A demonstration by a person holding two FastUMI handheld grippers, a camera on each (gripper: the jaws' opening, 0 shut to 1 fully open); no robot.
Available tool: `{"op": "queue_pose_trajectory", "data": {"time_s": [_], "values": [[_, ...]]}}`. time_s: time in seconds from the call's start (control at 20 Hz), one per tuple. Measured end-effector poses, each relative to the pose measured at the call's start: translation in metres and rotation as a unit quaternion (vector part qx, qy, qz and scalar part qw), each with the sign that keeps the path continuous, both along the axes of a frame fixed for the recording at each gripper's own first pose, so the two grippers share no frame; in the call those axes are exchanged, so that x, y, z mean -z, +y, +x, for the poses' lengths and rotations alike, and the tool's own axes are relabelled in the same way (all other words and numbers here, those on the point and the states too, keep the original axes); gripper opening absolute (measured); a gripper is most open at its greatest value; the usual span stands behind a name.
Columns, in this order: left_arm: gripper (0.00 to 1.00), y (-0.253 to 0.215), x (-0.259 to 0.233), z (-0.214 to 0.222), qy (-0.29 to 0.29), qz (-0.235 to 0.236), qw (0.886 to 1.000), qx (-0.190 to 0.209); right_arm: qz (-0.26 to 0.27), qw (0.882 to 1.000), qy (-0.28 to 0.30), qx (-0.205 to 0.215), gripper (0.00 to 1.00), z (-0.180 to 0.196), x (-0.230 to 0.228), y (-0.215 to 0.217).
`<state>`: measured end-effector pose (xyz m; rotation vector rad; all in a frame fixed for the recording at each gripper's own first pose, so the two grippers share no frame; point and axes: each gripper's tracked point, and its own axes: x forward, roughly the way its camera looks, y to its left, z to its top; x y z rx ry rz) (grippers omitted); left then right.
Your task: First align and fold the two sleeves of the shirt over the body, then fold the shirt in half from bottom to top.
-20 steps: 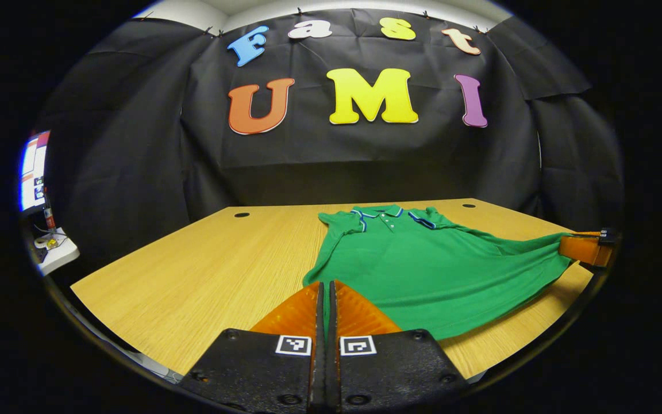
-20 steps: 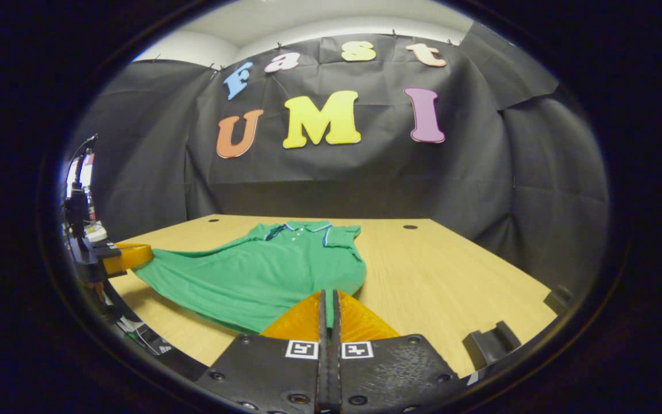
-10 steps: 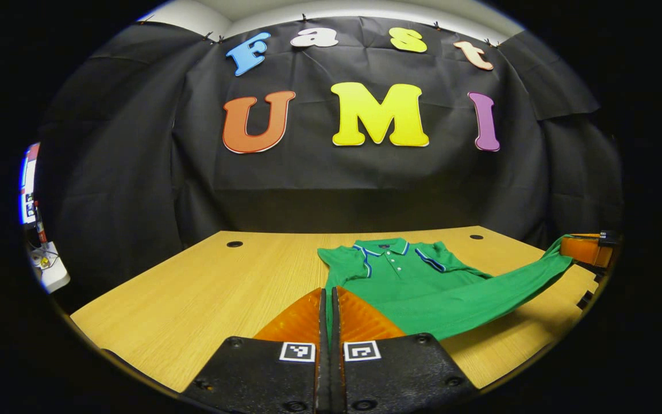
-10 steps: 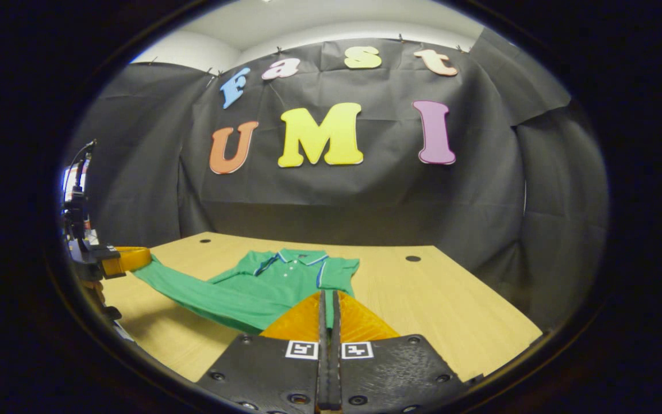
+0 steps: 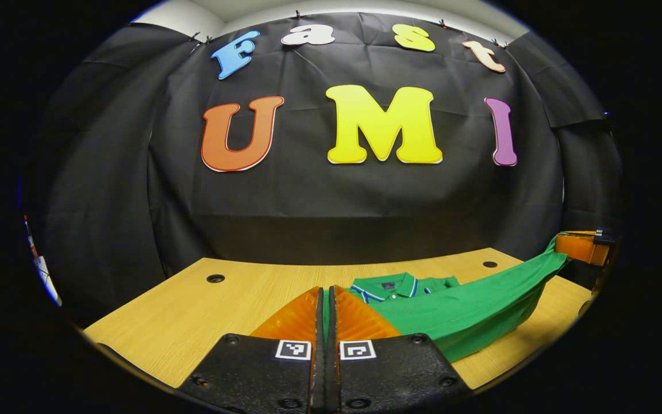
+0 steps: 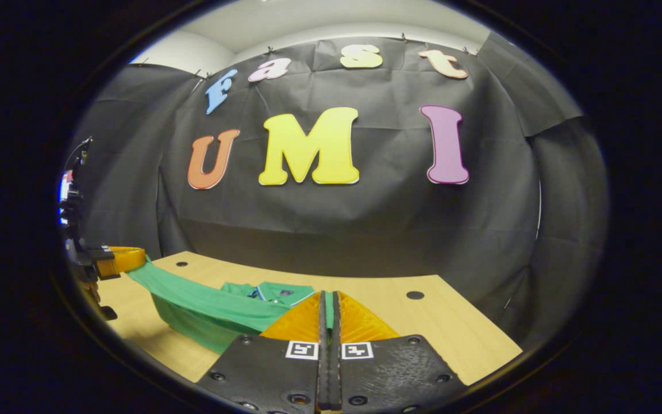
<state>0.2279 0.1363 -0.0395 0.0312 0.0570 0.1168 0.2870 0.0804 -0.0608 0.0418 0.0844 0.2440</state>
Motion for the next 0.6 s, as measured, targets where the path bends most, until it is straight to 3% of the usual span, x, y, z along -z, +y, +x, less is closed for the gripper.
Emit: {"op": "queue_pose_trajectory", "data": {"time_s": [0.35, 0.6], "values": [[0.06, 0.005, -0.03, 0.093, -0.004, -0.021, 1.0, 0.017, 0.0, 1.0, -0.009, 0.012, 0.0, 0.096, -0.032, 0.014], [0.06, 0.025, -0.012, 0.166, 0.013, -0.034, 0.999, 0.014, 0.002, 1.0, 0.013, 0.023, 0.0, 0.176, -0.016, 0.035]]}}
